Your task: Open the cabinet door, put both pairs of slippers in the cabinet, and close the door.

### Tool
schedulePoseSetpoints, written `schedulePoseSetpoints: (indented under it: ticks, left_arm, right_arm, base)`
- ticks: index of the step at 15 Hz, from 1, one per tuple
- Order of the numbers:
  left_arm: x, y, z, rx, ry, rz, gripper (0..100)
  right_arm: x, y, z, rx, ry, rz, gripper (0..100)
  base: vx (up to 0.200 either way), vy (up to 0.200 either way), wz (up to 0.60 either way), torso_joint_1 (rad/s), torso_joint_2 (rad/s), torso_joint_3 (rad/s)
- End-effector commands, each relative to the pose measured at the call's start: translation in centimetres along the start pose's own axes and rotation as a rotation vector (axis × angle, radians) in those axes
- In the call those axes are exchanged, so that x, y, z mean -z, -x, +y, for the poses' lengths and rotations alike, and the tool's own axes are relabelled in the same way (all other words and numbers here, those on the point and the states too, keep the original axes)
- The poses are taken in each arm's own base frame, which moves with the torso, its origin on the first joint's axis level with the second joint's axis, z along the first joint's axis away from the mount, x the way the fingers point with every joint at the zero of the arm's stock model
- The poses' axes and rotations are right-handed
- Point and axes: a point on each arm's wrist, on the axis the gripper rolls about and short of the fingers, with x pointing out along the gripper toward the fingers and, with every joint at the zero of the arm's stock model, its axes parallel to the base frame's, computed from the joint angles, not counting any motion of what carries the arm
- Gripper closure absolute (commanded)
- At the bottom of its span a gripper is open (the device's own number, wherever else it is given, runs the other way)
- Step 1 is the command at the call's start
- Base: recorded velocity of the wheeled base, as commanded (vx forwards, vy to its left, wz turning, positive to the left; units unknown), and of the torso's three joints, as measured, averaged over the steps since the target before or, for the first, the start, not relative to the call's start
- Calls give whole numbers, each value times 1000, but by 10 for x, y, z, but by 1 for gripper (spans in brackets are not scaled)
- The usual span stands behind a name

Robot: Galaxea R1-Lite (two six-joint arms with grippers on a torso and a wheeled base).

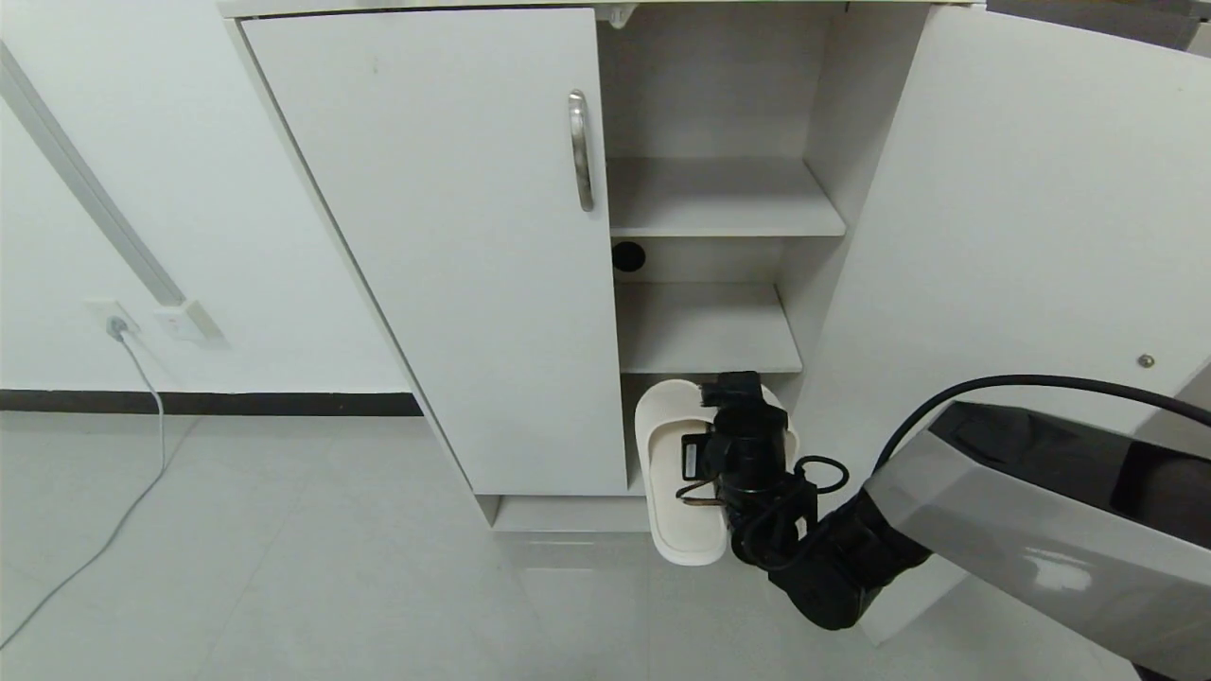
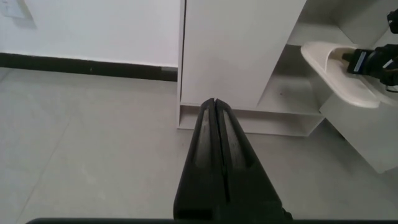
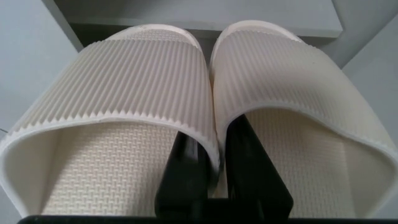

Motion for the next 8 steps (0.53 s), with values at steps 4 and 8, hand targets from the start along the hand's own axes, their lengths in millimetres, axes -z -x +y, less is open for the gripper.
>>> schedulePoseSetpoints:
  ticks: [4, 8]
  left_arm:
    - [0, 0, 0, -1, 1, 1, 100]
    - [0, 0, 0, -1, 1, 1, 100]
  right_arm:
    - [4, -2, -2, 5, 11, -25, 100]
    - [3, -3, -3, 7, 13, -36, 100]
  base:
    - [0, 0, 0, 0, 0, 0]
    - [50, 0, 0, 1, -1, 1]
